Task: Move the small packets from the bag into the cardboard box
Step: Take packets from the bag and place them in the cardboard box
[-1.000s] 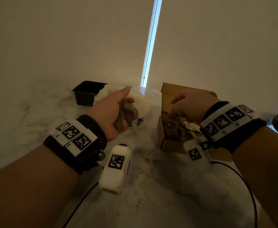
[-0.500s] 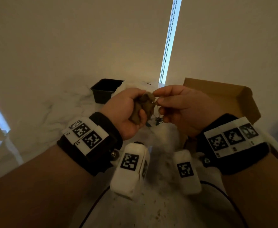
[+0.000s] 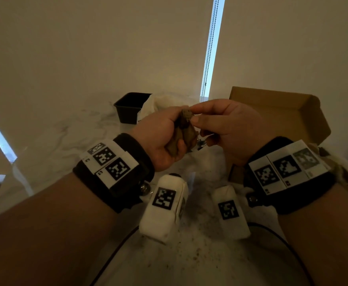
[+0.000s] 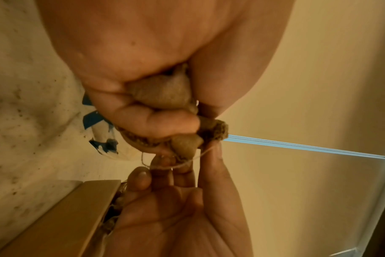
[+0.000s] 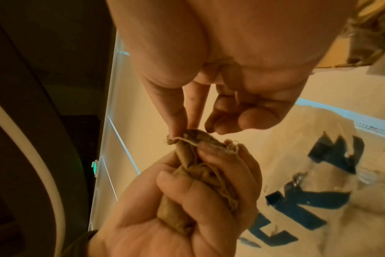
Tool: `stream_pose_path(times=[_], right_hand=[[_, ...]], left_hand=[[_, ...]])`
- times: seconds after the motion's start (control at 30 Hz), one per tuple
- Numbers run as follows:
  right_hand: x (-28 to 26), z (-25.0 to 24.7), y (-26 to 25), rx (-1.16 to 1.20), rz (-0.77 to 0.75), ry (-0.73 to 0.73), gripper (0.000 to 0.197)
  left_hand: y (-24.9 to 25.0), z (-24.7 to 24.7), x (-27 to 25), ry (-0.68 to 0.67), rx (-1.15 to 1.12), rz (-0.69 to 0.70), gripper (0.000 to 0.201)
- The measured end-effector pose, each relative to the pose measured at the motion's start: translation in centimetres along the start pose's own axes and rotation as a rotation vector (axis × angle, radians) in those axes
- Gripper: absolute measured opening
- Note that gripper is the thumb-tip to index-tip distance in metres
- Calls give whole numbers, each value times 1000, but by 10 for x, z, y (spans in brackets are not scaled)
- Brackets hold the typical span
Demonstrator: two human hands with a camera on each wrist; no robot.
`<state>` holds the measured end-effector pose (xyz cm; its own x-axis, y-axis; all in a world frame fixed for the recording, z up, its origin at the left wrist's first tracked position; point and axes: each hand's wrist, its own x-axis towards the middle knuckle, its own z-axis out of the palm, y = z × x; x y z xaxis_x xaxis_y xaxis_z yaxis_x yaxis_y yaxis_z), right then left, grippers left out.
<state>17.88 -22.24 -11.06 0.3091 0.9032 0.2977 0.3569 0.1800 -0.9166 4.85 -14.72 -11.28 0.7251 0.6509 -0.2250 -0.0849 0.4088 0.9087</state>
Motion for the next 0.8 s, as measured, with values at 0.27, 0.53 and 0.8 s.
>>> stream_pose_path(times=[0.27, 0.53, 0.8], right_hand=[[3, 0, 1, -33, -14, 101, 13], [2, -2, -4, 226, 1, 225, 16], [0, -3, -11, 433, 55, 292, 16]], left_hand=[[1, -1, -1, 57, -2, -53, 41], [3, -4, 2, 119, -35, 1, 16], [7, -8, 2, 167, 63, 138, 17]])
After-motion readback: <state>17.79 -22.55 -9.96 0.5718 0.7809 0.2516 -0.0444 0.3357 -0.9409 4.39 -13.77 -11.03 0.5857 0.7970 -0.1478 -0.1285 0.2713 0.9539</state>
